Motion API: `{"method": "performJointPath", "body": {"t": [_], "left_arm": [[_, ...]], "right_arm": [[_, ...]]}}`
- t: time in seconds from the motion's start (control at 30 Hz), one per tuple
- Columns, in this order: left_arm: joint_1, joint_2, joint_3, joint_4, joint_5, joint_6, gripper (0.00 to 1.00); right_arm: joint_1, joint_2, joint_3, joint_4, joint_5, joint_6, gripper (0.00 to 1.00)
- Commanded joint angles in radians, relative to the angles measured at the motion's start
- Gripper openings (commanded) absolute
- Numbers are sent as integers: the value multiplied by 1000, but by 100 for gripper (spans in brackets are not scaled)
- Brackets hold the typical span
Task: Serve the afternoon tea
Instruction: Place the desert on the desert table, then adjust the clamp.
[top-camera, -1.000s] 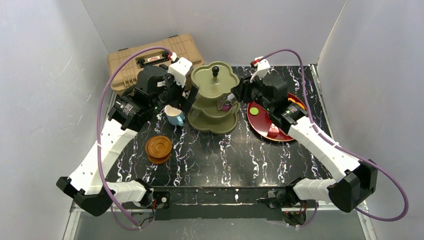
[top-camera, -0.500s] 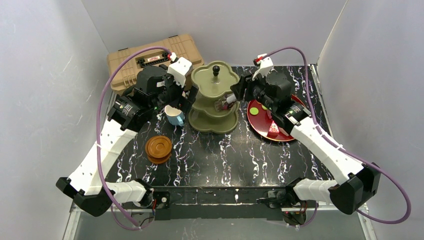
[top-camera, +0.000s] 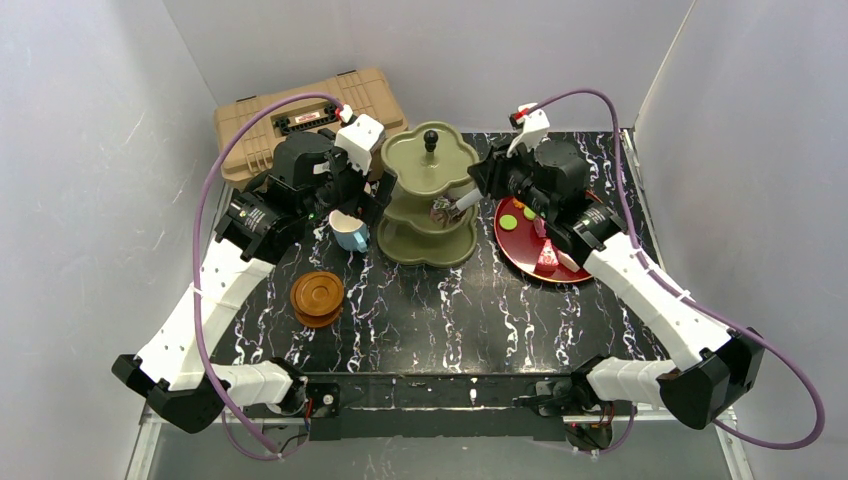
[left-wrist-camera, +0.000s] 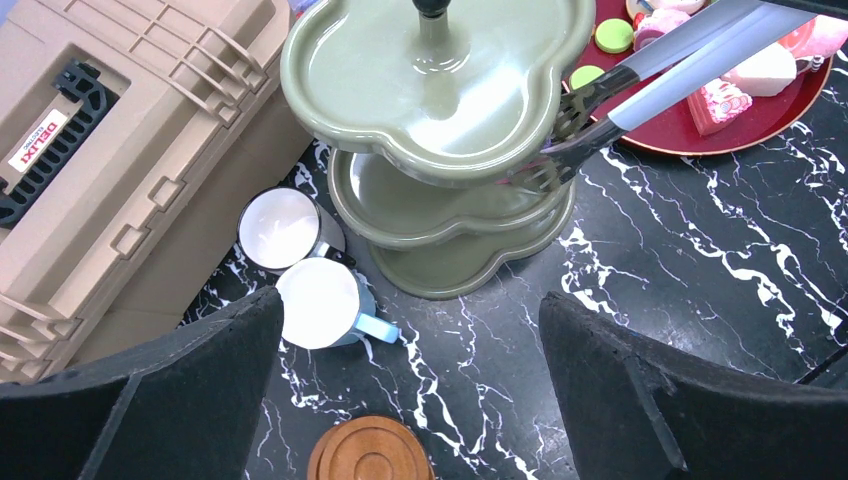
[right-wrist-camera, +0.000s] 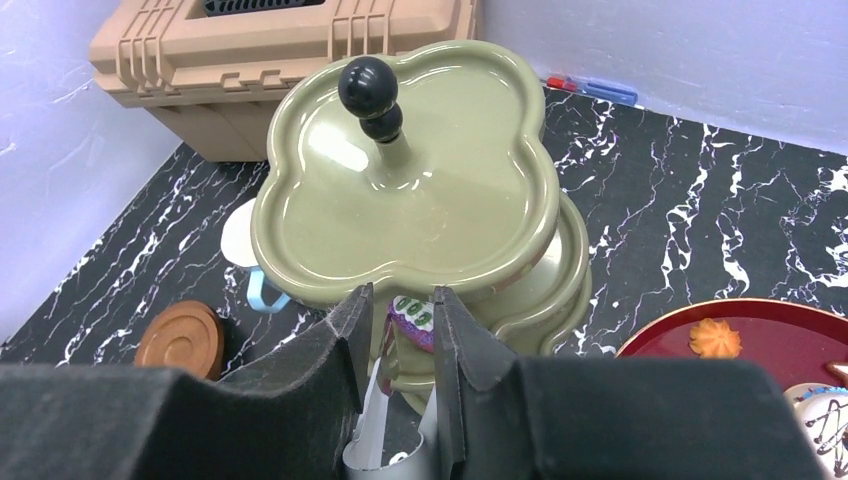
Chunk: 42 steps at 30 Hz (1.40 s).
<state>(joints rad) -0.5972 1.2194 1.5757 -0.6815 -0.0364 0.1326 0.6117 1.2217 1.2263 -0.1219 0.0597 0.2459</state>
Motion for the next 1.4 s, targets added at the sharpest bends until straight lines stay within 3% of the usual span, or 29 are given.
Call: {"method": "performJointPath", "body": {"t": [0.0,0.33,0.47,0.57,0.67,0.83,0.97,1.13,1.27,1.37], "left_arm": [[6,-27,29,6,13,-11,98],[5,-42,19,11,36,7,98],[5,-63,-8,21,143,29,98],[4,-91,-58,37,299,69,98],[-37,-121,-158,135,367,103,98],[-296,-100,-252,329,173,242,98],[-398,-57,-330,557,40,280,98],[-423,32,-306,660,-68,210,98],[-427,44,-345,713,-37,173,98],[-430,58,-358,717,-23,158,93]], "right_arm": [[3,-41,71,6,29,-12,9],[3,-62,218,-112,67,-51,5],[3,-73,251,-220,92,-43,1],[3,-90,240,-265,86,-5,1],[3,-89,255,-316,57,37,1],[4,-46,359,-445,18,113,1],[3,-50,391,-488,-11,167,1],[3,-51,407,-521,-30,199,1],[3,-41,409,-524,-44,214,1],[3,-36,403,-515,-52,220,1]]}}
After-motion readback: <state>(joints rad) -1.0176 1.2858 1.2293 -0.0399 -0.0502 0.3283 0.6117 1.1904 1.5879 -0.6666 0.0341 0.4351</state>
